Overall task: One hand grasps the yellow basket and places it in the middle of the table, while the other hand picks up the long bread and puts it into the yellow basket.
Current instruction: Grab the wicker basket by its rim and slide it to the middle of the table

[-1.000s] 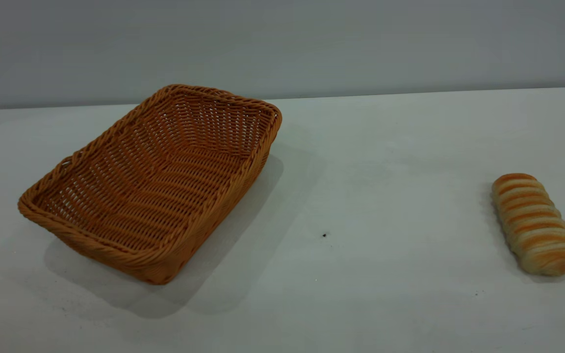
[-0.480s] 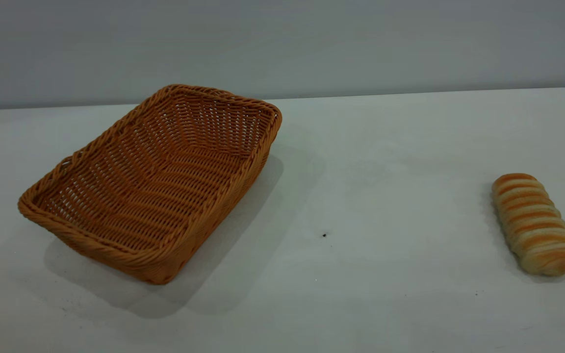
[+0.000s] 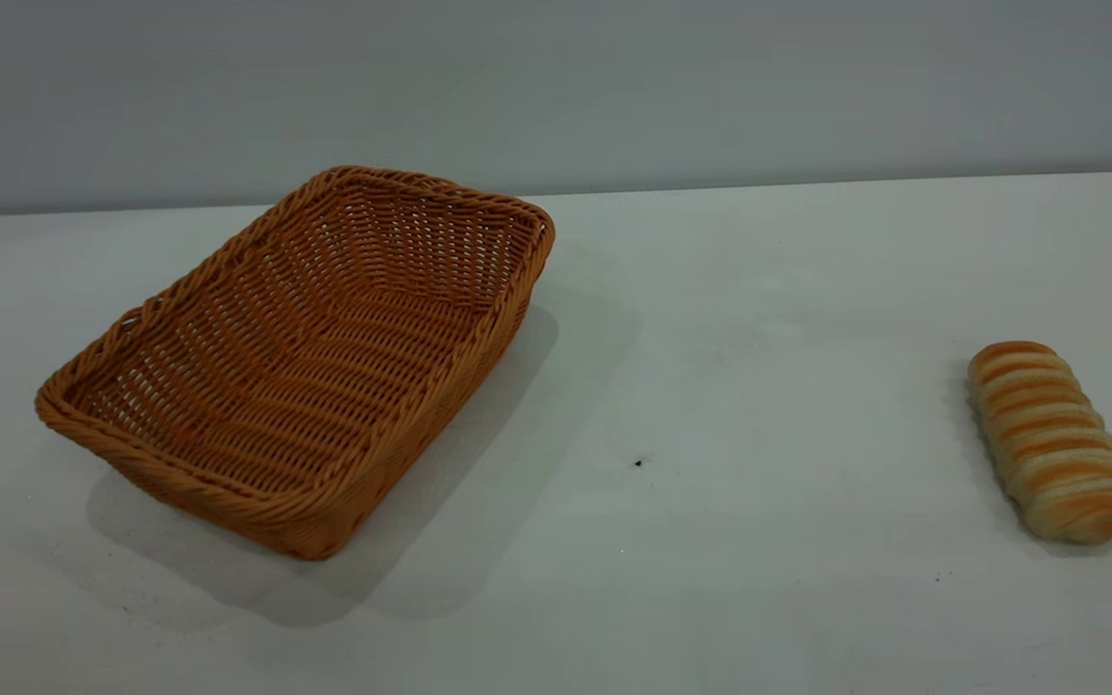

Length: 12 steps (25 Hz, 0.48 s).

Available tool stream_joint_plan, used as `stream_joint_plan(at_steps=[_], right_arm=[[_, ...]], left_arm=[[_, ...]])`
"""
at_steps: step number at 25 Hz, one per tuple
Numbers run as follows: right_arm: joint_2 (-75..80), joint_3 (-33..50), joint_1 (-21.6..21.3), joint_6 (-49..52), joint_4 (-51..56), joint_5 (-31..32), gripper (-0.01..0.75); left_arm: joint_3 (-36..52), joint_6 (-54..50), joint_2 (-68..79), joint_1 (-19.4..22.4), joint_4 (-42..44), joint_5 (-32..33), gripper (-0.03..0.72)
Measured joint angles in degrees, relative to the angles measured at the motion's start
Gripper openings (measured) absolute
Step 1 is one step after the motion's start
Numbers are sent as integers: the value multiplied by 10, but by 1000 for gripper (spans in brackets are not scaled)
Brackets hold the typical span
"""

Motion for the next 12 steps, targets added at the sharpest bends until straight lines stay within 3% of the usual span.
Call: stream_joint_plan(at_steps=[7,12], right_arm=[[0,0,65,-1,0,0,306],[0,-5,77,-1,-12,-11,306]], left_arm=[[0,-1,0,-17,-1,0,581],[0,-17,6,-18,-23,0,577]])
